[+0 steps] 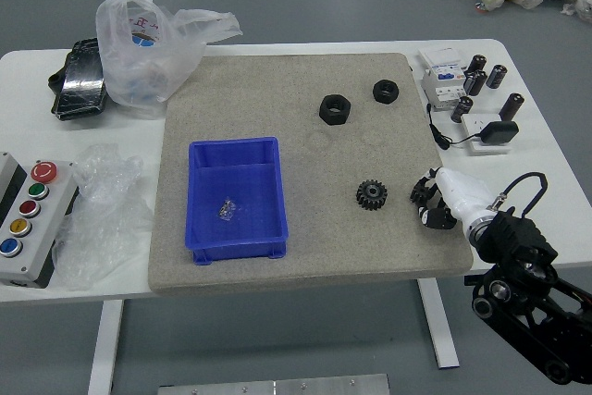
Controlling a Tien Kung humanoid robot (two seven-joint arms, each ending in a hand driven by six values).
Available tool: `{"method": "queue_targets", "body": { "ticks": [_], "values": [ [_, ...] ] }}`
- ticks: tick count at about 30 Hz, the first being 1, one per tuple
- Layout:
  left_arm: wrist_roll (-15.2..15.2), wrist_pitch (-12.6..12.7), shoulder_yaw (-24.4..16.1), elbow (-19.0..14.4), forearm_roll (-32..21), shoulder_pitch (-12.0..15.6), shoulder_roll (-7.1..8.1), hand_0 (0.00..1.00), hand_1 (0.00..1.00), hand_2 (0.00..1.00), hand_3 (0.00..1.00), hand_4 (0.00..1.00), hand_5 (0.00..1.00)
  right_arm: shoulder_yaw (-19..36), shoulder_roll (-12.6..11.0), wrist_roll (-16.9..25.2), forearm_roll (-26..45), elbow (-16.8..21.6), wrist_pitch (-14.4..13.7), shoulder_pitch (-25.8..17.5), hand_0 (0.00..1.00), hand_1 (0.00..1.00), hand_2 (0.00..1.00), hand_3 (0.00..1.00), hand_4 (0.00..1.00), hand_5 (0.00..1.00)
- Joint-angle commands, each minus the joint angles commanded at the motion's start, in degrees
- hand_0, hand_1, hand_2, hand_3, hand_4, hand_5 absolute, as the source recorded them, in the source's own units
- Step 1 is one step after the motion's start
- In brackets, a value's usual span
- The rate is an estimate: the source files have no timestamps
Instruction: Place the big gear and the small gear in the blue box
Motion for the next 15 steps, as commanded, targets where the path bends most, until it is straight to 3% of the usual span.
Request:
{"method": "queue_targets", "body": {
  "ticks": [7,14,15],
  "values": [
    [0.1,0.0,0.0,0.0,0.0,0.0,-0.02,0.746,0.704,0.689,0.79,0.764,0.502,-3.3,0.0,1.6,0.5,0.1,-2.5,4.4,0.291,0.441,0.274,0.404,0.241,0.002],
    [0.3,-0.1,0.0,-0.1,0.2,0.0,0.0,0.746,0.704,0.688,0.79,0.764,0.502,-9.8,2.8,4.2,2.3,-0.7,-5.1,12.0,0.281,0.429,0.266,0.413,0.242,0.002],
    [0.3,-0.1,0.0,-0.1,0.2,0.0,0.01,0.746,0.704,0.687,0.79,0.764,0.502,-10.7,3.5,4.7,2.7,-1.2,-5.5,13.2,0.272,0.35,0.237,0.437,0.237,0.002]
  ]
}}
